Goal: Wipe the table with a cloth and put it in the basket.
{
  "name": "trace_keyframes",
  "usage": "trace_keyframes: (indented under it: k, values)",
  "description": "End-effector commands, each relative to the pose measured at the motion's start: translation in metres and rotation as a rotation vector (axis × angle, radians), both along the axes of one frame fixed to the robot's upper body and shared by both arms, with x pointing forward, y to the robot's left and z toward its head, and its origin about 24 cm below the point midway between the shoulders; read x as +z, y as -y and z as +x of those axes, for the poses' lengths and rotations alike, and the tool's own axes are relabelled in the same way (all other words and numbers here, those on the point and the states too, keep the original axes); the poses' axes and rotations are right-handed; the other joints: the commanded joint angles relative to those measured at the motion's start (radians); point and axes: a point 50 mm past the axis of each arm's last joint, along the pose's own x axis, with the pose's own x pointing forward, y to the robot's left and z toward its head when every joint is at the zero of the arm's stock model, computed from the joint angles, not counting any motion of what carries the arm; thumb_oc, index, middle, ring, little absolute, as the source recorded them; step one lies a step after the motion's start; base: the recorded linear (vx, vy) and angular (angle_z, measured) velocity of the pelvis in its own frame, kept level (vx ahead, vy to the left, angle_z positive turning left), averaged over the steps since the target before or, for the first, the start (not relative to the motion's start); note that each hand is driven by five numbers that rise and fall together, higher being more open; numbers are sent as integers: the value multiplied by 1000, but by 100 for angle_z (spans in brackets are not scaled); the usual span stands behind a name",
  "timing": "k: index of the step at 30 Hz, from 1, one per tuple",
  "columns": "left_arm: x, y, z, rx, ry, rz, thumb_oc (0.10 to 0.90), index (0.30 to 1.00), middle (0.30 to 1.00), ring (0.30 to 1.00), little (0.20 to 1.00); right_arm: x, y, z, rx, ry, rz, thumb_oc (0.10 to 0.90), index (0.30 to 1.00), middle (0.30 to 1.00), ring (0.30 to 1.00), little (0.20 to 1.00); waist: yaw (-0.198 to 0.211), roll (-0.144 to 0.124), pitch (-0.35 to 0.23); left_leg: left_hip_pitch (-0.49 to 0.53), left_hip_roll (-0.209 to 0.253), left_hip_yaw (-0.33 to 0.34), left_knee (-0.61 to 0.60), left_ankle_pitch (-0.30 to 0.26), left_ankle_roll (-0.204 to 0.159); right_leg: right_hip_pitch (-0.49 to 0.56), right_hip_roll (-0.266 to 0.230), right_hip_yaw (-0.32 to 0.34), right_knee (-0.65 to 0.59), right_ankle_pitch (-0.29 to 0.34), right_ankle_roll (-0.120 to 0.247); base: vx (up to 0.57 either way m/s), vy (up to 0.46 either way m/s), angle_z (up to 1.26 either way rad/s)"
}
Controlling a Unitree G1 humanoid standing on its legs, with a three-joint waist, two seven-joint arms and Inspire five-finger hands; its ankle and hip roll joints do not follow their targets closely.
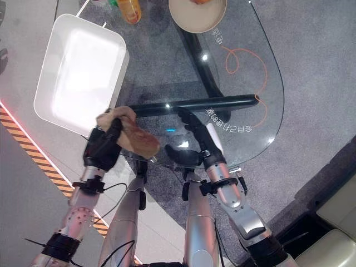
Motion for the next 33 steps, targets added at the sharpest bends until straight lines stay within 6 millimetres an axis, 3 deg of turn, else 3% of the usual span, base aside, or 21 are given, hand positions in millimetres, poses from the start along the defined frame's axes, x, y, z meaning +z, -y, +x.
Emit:
trace_keyframes:
  k: [1, 7, 10, 15, 22, 29, 33]
  values:
    - [65, -5, -17, 103, 357, 121, 100, 300, 300, 300, 200, 18, -7, -9, 99, 73, 12, 800, 900, 900, 900, 900, 5, 27, -27, -24, -58, 135, 79, -64, 50, 39, 101, 8, -77, 30, -12, 17, 125, -2]
    - [84, -17, -20, 244, 412, 273, 100, 300, 300, 300, 200, 10, -12, -8, 142, -5, 10, 800, 900, 900, 900, 900, 7, 35, -27, -40, -59, 143, 89, -64, 50, 23, 97, 17, -71, 27, -18, 12, 85, -4]
    - [93, -20, -20, 396, 418, 408, 100, 300, 300, 300, 200, 6, -13, -7, 152, -38, 3, 800, 900, 900, 900, 900, 7, 39, -27, -56, -60, 146, 98, -66, 51, 6, 95, 22, -64, 25, -20, 8, 85, -6]
    - [103, -51, -17, 745, 333, 644, 100, 300, 300, 300, 200, 2, -10, -4, 145, -107, -34, 800, 900, 900, 900, 900, 10, 56, -27, -80, -69, 153, 103, -61, 48, -14, 87, 20, -71, 30, -23, 3, 108, 0]
    - [105, -75, -10, 1028, 246, 659, 100, 300, 300, 300, 200, -6, -11, 1, 169, -181, -81, 800, 900, 900, 900, 900, 0, 66, -27, -131, -67, 175, 126, -64, 44, -69, 75, 31, -63, 37, -24, 9, 118, -2]
    - [122, -78, -4, 1274, 274, 740, 100, 300, 300, 300, 200, -11, -21, 5, 197, -242, -77, 800, 900, 900, 900, 900, 1, 47, -27, -180, -64, 193, 138, -70, 52, -113, 71, 31, -73, 57, -16, 18, 48, 1]
    - [132, -78, -4, 1325, 307, 744, 100, 300, 300, 300, 200, -11, -26, 7, 203, -261, -71, 800, 900, 900, 900, 900, 4, 45, -27, -201, -67, 194, 153, -76, 56, -134, 70, 36, -69, 63, -10, 35, 50, 3]
